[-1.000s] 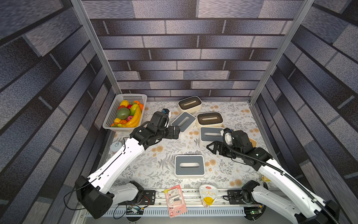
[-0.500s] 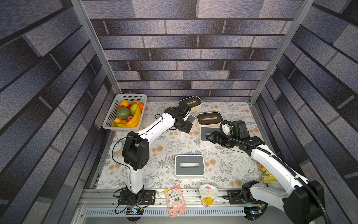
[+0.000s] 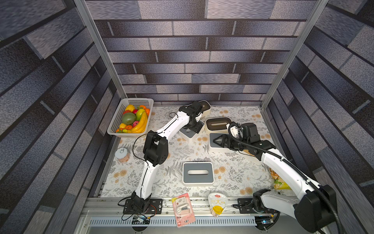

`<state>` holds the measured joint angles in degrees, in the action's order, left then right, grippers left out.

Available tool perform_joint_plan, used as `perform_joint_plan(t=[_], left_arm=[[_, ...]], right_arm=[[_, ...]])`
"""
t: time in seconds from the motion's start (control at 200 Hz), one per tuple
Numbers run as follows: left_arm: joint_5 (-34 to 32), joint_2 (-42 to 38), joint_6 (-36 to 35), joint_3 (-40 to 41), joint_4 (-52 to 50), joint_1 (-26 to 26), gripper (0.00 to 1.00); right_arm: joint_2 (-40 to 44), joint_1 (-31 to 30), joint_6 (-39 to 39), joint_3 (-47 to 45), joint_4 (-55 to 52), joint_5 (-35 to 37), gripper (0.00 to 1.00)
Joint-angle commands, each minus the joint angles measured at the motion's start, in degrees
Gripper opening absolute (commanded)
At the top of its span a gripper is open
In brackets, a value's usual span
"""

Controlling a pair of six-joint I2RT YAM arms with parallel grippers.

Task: Stack the tissue boxes
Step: Pick up the tissue box from the center of the board.

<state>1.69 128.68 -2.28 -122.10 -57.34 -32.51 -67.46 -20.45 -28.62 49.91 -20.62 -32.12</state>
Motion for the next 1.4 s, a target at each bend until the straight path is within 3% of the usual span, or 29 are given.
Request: perform_joint_plan(t=[0.0, 0.321, 1.393], left_arm=[[0.38, 3.03, -1.71, -4.11, -3.65, 0.34, 0.72], [-0.73, 8.22, -2.32, -9.71, -4.77, 0.96, 0.67], [0.82, 11.37, -3.33, -10.52, -4.67, 1.27, 0.53]], right_arm=[[-1.56, 0.18, 0.64, -0.08, 1.24, -1.97, 1.0], [-4.25, 0.19, 0.63, 0.15, 2.78, -3.3, 1.0], [-6.85, 0.35, -0.29, -0.78, 5.31, -5.09, 1.0]])
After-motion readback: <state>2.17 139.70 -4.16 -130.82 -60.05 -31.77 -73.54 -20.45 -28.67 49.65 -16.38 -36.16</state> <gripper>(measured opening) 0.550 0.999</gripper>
